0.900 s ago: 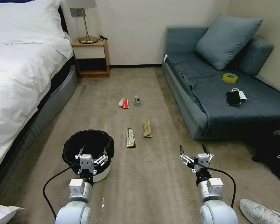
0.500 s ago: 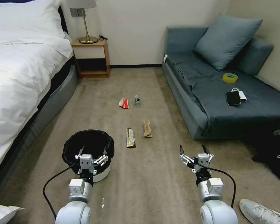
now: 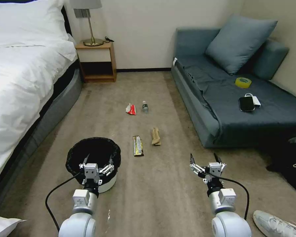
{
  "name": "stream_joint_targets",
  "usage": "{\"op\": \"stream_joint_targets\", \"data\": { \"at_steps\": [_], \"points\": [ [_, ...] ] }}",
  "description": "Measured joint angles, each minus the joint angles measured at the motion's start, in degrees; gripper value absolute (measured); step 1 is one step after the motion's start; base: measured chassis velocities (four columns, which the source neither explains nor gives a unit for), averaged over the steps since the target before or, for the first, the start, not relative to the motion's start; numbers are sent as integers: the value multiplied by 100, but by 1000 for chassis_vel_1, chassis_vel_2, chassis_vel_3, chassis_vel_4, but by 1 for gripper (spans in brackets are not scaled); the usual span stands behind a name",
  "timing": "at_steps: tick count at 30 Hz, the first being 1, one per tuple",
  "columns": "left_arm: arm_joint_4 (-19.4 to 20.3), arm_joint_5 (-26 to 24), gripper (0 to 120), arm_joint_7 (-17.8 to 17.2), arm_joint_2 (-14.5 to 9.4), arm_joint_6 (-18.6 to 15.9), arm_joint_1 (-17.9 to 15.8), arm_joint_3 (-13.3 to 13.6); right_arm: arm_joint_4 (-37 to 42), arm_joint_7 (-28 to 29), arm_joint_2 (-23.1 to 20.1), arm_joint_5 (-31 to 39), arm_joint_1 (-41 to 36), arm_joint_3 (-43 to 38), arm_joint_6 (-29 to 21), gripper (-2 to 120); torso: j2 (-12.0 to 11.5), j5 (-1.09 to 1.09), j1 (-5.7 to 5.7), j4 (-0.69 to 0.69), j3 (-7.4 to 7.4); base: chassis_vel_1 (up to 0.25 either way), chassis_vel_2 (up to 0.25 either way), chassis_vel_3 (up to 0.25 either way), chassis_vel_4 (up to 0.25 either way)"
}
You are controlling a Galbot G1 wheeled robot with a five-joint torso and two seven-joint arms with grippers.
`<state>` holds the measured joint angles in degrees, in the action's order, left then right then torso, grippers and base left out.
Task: Pick up the trash bin, then pick up the garbage on the floor and place it into the trash bin.
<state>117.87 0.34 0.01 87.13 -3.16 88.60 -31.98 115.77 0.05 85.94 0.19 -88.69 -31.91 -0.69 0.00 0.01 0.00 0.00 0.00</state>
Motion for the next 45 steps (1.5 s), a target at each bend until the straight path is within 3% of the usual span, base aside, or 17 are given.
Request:
{"op": "stream_joint_targets", "data": {
  "at_steps": [3, 4, 7, 16, 18, 22, 23, 26, 27, 29, 32, 35, 36, 39, 45],
  "points": [
    [708, 101, 100, -3, 262, -672, -55, -98, 637, 93, 0, 110, 109, -245, -340, 100, 0, -2, 0, 0, 0, 0, 0, 0, 0],
    [708, 101, 100, -3, 262, -672, -55, -98, 637, 93, 0, 110, 109, -245, -340, 100, 0, -2, 0, 0, 0, 0, 0, 0, 0],
    [1334, 170, 100, 8, 489, -1243, -83, -263, 1416, 203, 2, 248, 238, -539, -766, 100, 0, 2, 0, 0, -1, 0, 0, 0, 0],
    [1336, -42, 100, 7, 366, -1399, -35, -634, 1715, 351, -29, 470, 296, -660, -916, 100, 0, -2, 0, 0, -1, 0, 0, 0, 0],
    [1308, -258, 100, -197, 252, -1565, -38, -768, 1715, 367, -46, 495, 295, -666, -917, 100, 0, 0, 0, 0, -1, 0, 0, 0, 0],
    [1301, -970, 100, -996, 14, -2399, -198, -1157, 1714, 374, -68, 516, 292, -675, -918, 100, 0, -1, 0, 1, -1, 0, 0, 0, 0],
    [1301, -970, 100, -996, 14, -2399, -198, -1157, 1714, 374, -68, 516, 292, -675, -918, 100, 0, -1, 0, 1, -1, 0, 0, 0, 0],
    [1273, -1150, 100, -1180, -41, -2588, -268, -1271, 1705, 375, -72, 517, 290, -675, -917, 100, 0, -1, 0, 0, -1, 0, 0, 0, 0],
    [1197, -1470, 100, -1468, -130, -2993, -395, -1465, 1689, 375, -84, 519, 287, -674, -917, 100, 0, -1, 0, 1, -1, 0, 0, 0, 0],
    [1084, -1817, 100, -1721, -219, -3307, -522, -1568, 1679, 376, -104, 520, 286, -674, -917, 100, 1, -2, 0, 1, 0, 0, 0, 0, 0],
    [973, -2064, 100, -1886, -302, -3504, -631, -1588, 1675, 376, -121, 525, 289, -673, -917, 100, 0, -2, 0, 1, -1, 0, 0, 0, 0],
    [613, -2541, 100, -2195, -504, -3882, -952, -1560, 1674, 376, -150, 533, 295, -667, -917, 100, 0, -1, 0, 1, 0, 0, 0, 0, 0],
    [613, -2541, 100, -2195, -504, -3882, -952, -1560, 1674, 376, -150, 533, 295, -667, -917, 100, 0, -1, 0, 1, 0, 0, 0, 0, 0],
    [134, -2960, 100, -2437, -712, -3952, -1300, -1440, 1658, 376, -183, 547, 313, -670, -919, 100, 1, -1, 0, 0, 0, 0, 0, 0, 0],
    [-346, -3134, 100, -2499, -839, -3952, -1590, -1266, 1626, 376, -202, 557, 345, -685, -923, 100, 0, -1, 0, 1, 0, 0, 0, 0, 0]
  ]
}}
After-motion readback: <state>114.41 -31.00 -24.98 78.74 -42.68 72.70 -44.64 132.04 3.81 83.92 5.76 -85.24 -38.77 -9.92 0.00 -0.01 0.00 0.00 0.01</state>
